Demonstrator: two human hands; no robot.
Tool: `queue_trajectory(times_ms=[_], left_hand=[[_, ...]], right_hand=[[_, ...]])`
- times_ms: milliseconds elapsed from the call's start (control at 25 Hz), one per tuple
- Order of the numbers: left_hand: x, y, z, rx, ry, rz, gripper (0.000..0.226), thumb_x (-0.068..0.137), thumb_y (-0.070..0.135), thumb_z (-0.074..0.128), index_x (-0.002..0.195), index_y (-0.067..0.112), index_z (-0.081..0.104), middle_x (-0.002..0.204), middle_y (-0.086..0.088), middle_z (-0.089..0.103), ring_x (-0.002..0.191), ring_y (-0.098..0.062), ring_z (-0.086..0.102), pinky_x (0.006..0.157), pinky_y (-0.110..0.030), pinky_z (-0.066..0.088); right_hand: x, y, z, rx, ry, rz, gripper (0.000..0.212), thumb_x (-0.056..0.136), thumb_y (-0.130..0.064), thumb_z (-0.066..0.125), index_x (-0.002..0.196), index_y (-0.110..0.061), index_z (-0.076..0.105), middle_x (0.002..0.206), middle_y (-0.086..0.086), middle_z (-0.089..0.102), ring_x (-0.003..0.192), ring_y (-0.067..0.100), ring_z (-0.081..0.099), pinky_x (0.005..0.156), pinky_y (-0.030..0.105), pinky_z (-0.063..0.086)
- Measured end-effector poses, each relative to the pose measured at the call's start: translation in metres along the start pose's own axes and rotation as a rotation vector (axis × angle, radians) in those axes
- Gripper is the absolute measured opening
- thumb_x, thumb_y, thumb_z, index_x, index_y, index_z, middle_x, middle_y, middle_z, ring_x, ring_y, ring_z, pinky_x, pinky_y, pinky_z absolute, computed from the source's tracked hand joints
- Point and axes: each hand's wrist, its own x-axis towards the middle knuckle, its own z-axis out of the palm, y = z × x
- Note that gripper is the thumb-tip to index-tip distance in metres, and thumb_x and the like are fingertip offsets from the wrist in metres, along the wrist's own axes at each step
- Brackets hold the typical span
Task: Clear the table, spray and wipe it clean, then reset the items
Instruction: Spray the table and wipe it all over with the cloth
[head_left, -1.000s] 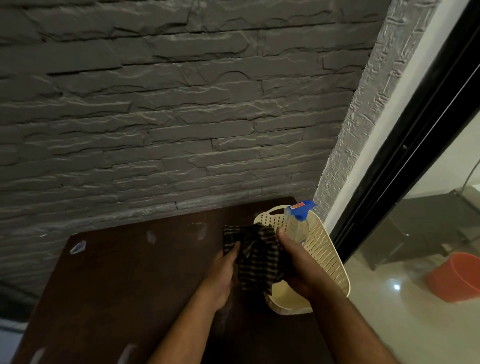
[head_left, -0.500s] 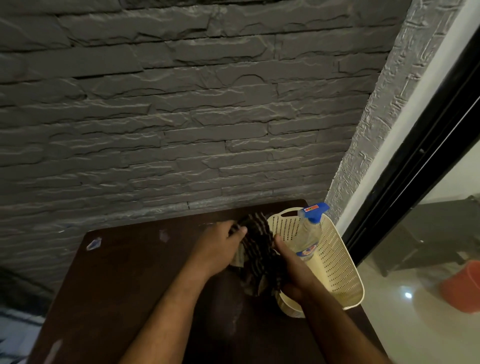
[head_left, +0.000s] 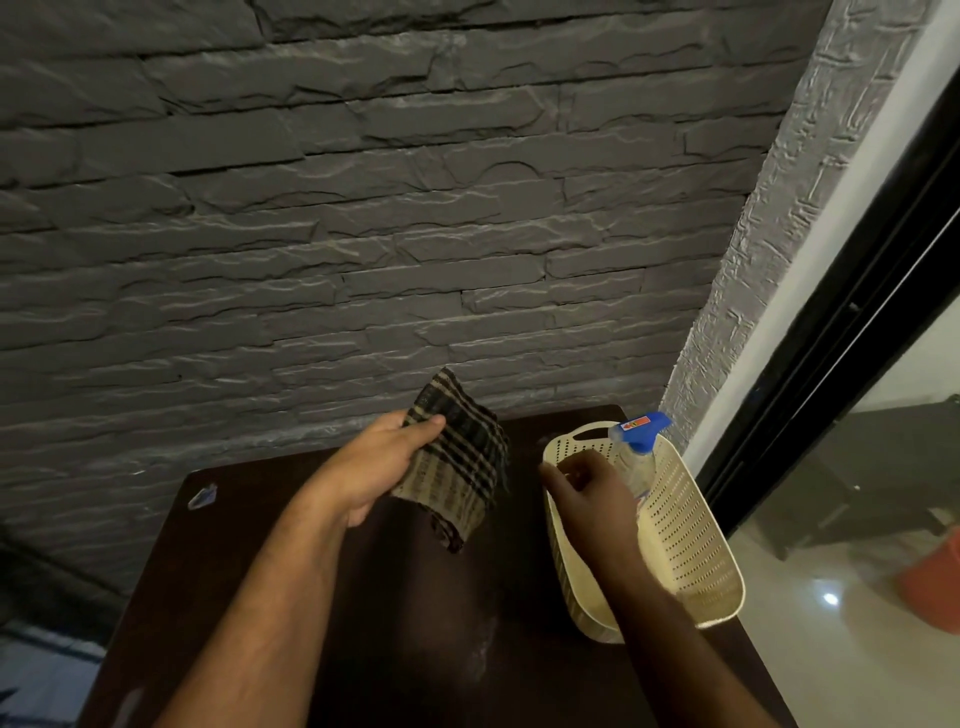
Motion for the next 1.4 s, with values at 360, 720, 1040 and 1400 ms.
queue_trajectory(times_ms=[360,720,1040,1400], left_hand=[[0.002,-0.041,-0.005,-0.350,0.079,-0.136,0.029,0.095,0.028,0.055,0.116,0.010,0.064,0.110,-0.014,0.071,0.104,-0.029,0.067,0.089,-0.045,0.053],[-0.010,-0.104,0.040,-0.595,0.267,-0.265,0.034,0.090,0.053,0.048,0.116,0.032,0.054,0.122,-0.004,0.063,0.117,-0.025,0.058,0.100,-0.046,0.045],[-0.006,-0.115,0.065,-1.090,0.169,-0.284,0.077,0.070,0.065,0.054,0.130,0.017,0.055,0.126,-0.020,0.061,0.120,-0.038,0.054,0.101,-0.052,0.041],[-0.015,-0.124,0.045,-1.067,0.185,-0.248,0.073,0.076,0.065,0.051,0.122,0.009,0.062,0.119,-0.020,0.067,0.117,-0.036,0.058,0.103,-0.049,0.040]], right_hand=[[-0.014,-0.036,0.026,0.997,-0.656,0.270,0.032,0.091,-0.024,0.057,0.119,-0.008,0.062,0.119,0.016,0.067,0.106,0.028,0.066,0.079,0.039,0.057],[-0.008,-0.074,0.030,-0.566,-0.164,-0.417,0.039,0.088,-0.025,0.060,0.126,-0.026,0.055,0.114,0.000,0.067,0.097,0.015,0.065,0.082,0.031,0.055],[-0.027,-0.058,0.006,-0.246,-0.800,-0.209,0.037,0.087,-0.026,0.062,0.123,-0.027,0.056,0.121,-0.003,0.060,0.106,0.012,0.060,0.086,0.027,0.051],[0.042,0.045,-0.071,0.170,0.071,0.170,0.077,0.079,-0.006,0.073,0.143,-0.017,0.031,0.127,0.004,0.053,0.108,0.022,0.057,0.087,0.045,0.052]])
